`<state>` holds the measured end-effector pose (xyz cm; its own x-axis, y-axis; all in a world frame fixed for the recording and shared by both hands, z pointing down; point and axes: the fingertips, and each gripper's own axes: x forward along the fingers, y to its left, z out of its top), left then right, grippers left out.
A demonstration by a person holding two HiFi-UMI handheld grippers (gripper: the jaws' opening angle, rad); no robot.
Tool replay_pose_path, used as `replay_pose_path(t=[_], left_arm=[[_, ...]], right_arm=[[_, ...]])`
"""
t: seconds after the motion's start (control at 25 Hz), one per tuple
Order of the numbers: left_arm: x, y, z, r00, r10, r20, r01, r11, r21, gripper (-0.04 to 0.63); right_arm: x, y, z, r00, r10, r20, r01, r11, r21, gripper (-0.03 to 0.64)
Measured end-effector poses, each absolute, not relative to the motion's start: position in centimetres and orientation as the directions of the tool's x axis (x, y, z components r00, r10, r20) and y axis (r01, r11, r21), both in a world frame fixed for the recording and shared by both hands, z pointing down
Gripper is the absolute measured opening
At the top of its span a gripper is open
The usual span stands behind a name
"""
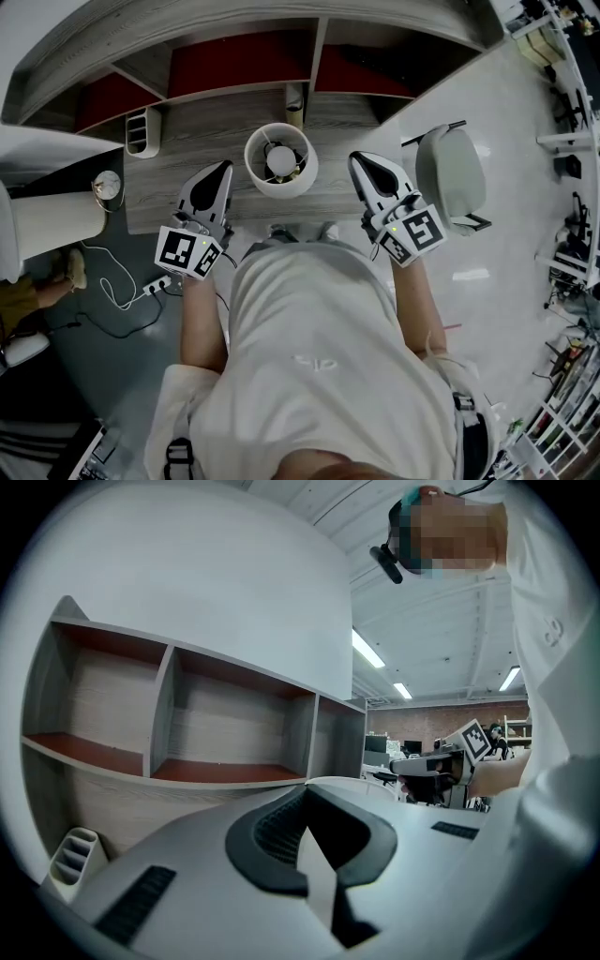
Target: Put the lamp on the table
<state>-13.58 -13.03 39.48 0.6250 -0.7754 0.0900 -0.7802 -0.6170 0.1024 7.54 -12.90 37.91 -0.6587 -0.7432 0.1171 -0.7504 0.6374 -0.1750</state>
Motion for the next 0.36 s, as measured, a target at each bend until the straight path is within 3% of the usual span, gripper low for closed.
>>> replay_pose_path(t=[0.36], left_arm=[[-14.12, -12.71, 39.47, 0.633, -0.77, 0.078, -0.771, -0.618, 0.149, 0.015]], right_arm=[[7.58, -12.81, 38.11, -0.651, -0.749, 0.122, -0.756, 0.626, -0.191, 0.028]])
